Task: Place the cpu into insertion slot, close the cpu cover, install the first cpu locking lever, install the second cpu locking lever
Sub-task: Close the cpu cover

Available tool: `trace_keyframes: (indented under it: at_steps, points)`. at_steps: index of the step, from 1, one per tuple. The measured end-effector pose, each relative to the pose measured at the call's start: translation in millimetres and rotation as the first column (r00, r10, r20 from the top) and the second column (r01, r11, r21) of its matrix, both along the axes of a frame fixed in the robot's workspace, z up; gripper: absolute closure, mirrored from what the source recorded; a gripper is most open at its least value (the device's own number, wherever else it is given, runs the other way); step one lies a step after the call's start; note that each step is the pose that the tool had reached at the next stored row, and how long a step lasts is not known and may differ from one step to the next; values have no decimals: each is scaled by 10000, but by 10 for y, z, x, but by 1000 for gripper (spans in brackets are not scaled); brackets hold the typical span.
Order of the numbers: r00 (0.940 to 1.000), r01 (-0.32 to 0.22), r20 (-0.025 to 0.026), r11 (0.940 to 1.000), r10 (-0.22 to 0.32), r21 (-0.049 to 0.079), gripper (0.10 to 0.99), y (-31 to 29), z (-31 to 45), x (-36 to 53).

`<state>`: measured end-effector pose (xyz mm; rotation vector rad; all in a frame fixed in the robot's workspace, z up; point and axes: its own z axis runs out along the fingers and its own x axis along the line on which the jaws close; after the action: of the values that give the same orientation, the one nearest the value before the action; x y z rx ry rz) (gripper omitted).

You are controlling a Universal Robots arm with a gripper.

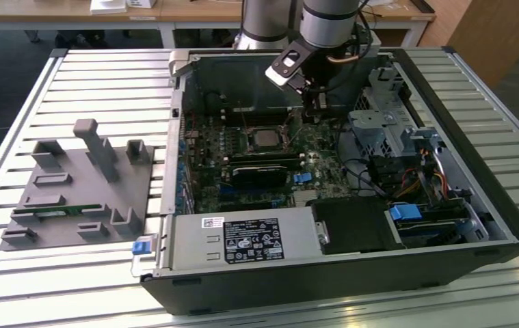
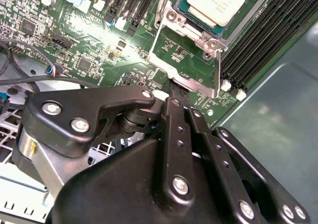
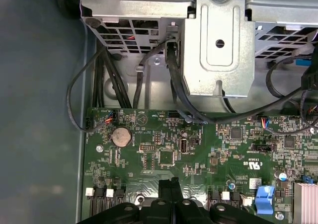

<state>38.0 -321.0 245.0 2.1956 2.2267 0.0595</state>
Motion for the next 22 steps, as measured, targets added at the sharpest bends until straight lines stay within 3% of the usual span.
trace_keyframes:
  at_steps: [22]
  points:
    - [10000, 1, 0, 10000, -1, 0, 980, 0, 0, -64]
